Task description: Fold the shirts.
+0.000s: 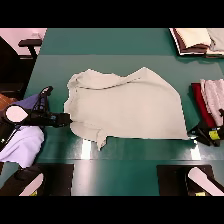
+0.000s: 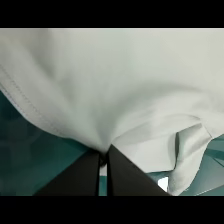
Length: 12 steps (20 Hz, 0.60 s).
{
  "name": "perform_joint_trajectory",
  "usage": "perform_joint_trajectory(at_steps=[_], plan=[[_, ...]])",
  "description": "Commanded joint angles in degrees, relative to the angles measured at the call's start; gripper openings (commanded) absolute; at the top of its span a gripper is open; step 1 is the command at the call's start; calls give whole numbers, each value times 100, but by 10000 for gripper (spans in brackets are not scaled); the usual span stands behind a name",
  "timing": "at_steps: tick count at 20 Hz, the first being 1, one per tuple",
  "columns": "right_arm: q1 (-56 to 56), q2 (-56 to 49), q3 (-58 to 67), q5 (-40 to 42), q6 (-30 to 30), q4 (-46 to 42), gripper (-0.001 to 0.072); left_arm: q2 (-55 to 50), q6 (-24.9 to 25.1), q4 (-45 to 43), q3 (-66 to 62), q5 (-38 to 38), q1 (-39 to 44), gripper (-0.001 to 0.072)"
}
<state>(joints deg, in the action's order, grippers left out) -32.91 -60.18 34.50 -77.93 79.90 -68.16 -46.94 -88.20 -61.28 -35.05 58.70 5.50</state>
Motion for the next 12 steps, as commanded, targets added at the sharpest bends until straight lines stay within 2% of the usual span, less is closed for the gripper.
perform_joint_trajectory(at_steps=[1, 3, 6, 10, 11, 12], plan=[[-278, -42, -448, 42, -7, 76, 469, 4, 15, 2, -7, -37, 0, 28], [46, -251, -492, 352, -7, 439, 469, 4, 15, 13, -7, -37, 0, 28], [678, -503, -415, 927, -2, 999, 426, 4, 15, 15, -7, -11, 0, 27], [1434, -645, 35, 1152, -2, 999, 71, 4, 17, 15, -9, -15, 0, 27], [1596, -577, 208, 1123, -2, 977, 19, 7, 15, 13, -24, -13, 0, 27], [1740, -459, 391, 1104, -2, 951, 19, 11, 15, 2, -72, -9, 0, 27]])
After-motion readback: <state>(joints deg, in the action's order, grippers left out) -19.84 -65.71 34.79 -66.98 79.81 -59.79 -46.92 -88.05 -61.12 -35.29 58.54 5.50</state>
